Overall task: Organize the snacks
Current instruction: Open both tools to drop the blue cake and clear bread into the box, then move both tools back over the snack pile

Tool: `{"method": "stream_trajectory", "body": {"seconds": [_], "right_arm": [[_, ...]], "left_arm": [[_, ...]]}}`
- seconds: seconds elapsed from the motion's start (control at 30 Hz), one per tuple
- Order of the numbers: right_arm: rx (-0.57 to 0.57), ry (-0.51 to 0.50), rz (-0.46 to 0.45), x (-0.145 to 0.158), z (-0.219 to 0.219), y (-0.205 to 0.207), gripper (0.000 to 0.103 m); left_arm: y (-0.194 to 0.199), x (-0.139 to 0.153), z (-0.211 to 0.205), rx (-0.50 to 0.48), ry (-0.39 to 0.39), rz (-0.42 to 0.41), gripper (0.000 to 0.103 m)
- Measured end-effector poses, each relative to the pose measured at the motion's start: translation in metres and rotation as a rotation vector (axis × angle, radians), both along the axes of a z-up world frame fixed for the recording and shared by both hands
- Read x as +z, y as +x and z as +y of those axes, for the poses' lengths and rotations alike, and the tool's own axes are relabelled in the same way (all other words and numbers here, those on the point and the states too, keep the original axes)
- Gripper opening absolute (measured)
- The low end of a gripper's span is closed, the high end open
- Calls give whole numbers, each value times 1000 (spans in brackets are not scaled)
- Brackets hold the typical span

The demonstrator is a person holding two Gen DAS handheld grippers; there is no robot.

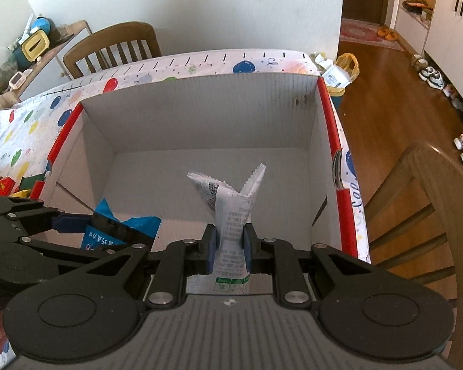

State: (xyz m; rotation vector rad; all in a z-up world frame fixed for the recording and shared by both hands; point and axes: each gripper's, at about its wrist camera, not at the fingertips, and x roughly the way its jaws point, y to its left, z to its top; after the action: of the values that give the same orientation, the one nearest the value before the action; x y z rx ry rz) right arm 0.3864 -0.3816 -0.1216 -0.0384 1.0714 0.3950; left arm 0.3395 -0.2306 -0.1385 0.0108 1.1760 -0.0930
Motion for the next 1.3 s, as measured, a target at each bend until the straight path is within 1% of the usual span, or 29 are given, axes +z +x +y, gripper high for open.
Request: {"method": "stream_trajectory", "body": {"seconds": [0.1,0.2,0.23,0.27,0.37,0.7,0.77,0.9,0.93,1.0,1.07,1.1,1.17,1.3], "right_arm": [[8,0,-1,-1,-1,-1,19],[11,-9,2,0,-2,-2,22],[9,-13,3,1,-2,-2,24],[6,-15,-1,3,-3,-2,24],[-1,-11,-21,8,-7,-5,24],[-53,-18,-62,31,-13,-19,24],[-59,-16,-73,37,-13,-24,24],[-55,-19,-100,51,-8,-38,26],[-51,-17,-108,55,-7,-42,29],[-43,-15,-126,63,-3,-49,40],[-38,-16,-160,72,3,-59,72],[-34,-18,-183,78,6,-65,75],[-24,-14,-205,88,12,-76,76],[-22,19,-222,102,23,-94,76]], "left_arm": [[-1,0,-1,6,2,0,58],[-4,4,-4,4,3,-17,66],[-4,6,-6,2,-1,-23,71],[-4,8,-7,-1,-4,-30,76],[-7,16,-10,-5,9,-62,84],[-25,43,-4,0,2,-148,91],[-30,49,0,4,-8,-166,93],[-41,60,11,16,-31,-193,93],[-44,63,14,18,-35,-199,93],[-52,68,21,22,-42,-215,94],[-59,74,29,26,-50,-232,94],[-63,77,33,29,-55,-241,94],[-71,84,40,31,-62,-257,95],[-90,98,56,23,-78,-294,95]]}}
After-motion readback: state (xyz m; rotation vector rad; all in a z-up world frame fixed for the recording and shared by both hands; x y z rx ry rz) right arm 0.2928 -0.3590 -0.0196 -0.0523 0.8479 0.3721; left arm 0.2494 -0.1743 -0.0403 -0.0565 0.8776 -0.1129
